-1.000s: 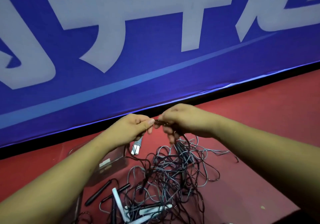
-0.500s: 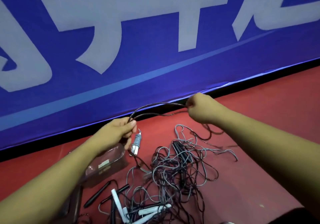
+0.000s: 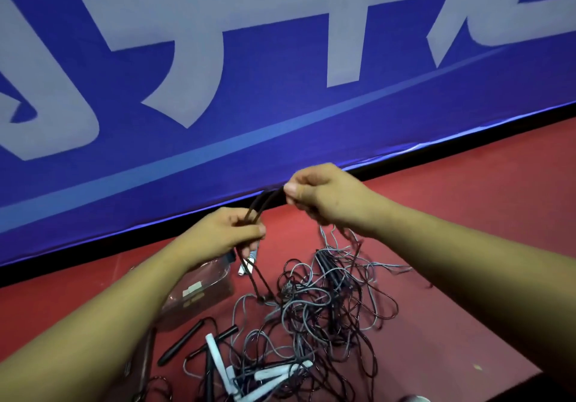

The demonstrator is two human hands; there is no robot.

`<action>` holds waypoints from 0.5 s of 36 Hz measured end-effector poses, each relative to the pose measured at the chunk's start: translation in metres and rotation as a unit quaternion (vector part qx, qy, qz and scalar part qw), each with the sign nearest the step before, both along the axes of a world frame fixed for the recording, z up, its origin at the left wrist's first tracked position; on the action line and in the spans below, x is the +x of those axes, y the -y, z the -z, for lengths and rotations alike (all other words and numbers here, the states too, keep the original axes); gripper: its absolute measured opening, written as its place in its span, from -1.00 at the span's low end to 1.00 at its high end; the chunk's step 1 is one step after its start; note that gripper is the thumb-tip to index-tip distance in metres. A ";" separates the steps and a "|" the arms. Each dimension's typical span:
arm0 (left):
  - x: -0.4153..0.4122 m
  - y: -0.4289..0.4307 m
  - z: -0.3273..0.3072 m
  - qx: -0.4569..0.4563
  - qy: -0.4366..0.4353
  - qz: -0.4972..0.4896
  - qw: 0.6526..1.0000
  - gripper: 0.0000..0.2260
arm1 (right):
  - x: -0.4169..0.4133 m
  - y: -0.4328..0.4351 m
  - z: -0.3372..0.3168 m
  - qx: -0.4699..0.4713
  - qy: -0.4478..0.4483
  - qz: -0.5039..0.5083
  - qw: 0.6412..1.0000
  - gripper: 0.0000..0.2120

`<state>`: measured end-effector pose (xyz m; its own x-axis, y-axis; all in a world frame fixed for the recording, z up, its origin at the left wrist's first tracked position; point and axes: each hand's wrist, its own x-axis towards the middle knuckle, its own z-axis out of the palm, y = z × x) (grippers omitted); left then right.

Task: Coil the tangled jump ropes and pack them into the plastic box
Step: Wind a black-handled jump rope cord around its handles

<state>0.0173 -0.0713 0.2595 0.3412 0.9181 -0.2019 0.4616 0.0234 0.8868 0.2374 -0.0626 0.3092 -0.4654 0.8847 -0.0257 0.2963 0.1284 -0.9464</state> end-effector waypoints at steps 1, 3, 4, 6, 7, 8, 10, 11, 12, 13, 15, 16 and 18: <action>-0.003 -0.001 0.007 -0.010 -0.013 0.004 1.000 -0.87 | -0.001 -0.001 -0.003 0.016 -0.015 0.016 1.000 -0.73; -0.008 0.000 0.022 -0.029 -0.083 0.029 0.996 -0.84 | 0.000 -0.006 -0.009 0.020 -0.068 0.074 0.995 -0.72; -0.009 0.002 0.029 -0.037 -0.126 0.045 0.990 -0.81 | 0.004 -0.010 -0.013 0.016 -0.097 0.117 0.988 -0.70; -0.012 0.006 0.039 -0.057 -0.139 0.057 0.987 -0.76 | 0.014 -0.021 -0.021 0.023 -0.132 0.192 0.972 -0.67; -0.013 0.008 0.041 -0.076 -0.104 0.041 0.991 -0.75 | 0.019 -0.025 -0.021 0.041 -0.118 0.216 0.969 -0.65; -0.013 0.009 0.040 -0.094 -0.057 0.013 0.994 -0.75 | 0.023 -0.029 -0.020 0.060 -0.085 0.230 0.968 -0.65; -0.008 0.007 0.035 -0.110 0.026 -0.041 0.993 -0.73 | 0.030 -0.034 -0.009 0.068 0.008 0.244 0.967 -0.66; -0.003 0.005 0.030 -0.103 0.057 -0.063 0.991 -0.72 | 0.033 -0.036 -0.002 0.054 0.056 0.243 0.967 -0.68; 0.003 0.004 0.026 -0.091 0.093 -0.085 0.988 -0.72 | 0.035 -0.037 0.006 0.041 0.112 0.238 0.964 -0.71; 0.009 0.004 0.019 -0.092 0.143 -0.114 0.979 -0.72 | 0.037 -0.037 0.012 0.035 0.177 0.233 0.955 -0.76; 0.020 0.004 0.005 -0.121 0.254 -0.165 0.945 -0.72 | 0.038 -0.034 0.021 0.033 0.309 0.227 0.923 -0.86; 0.025 0.003 -0.001 -0.134 0.298 -0.181 0.928 -0.71 | 0.035 -0.031 0.022 0.034 0.342 0.220 0.913 -0.88; 0.032 0.002 -0.010 -0.160 0.374 -0.205 0.890 -0.70 | 0.027 -0.026 0.023 0.055 0.341 0.207 0.915 -0.86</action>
